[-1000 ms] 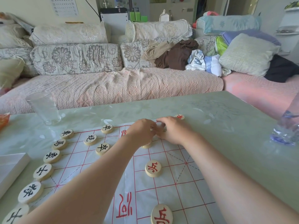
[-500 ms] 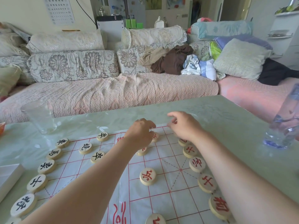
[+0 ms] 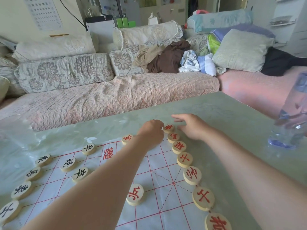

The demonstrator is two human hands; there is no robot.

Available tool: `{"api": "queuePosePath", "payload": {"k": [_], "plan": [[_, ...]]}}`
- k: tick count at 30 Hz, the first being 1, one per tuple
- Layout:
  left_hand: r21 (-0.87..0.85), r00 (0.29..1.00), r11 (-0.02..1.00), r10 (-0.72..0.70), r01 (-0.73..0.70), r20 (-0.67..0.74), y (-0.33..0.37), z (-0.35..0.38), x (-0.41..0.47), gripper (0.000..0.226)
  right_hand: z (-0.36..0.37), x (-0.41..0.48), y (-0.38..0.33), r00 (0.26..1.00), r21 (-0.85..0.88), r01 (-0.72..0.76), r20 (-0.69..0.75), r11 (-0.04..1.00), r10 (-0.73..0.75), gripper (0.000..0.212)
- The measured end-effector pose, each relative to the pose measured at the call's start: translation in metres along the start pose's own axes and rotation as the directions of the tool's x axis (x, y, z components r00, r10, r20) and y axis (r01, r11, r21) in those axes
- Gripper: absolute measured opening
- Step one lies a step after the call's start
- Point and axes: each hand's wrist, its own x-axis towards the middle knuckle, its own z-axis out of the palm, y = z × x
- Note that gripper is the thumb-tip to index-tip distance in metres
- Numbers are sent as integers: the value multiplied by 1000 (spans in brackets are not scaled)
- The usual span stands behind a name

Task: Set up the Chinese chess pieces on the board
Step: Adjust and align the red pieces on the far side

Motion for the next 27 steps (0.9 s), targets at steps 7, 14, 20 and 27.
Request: {"api": "queuePosePath", "payload": {"k": [7,14,20,27], "plan": [[-19,1000,999,-26,26,9,1,9,2,40,11,4,-2,999,80,25,-36,996,-22,50],[-39,999,999,-26,27,25,1,11,0,44,11,0,0,999,129,5,-46,992,1,51],[9,999,1000,-4,3,33,-1,10,-3,47,12,1,-3,998,154,-25,-47,988,33,60],[-8,997,999,34,-34,-75,0,6,-18,36,-7,-13,-1,996,166,-13,-88,986,28,13]]}}
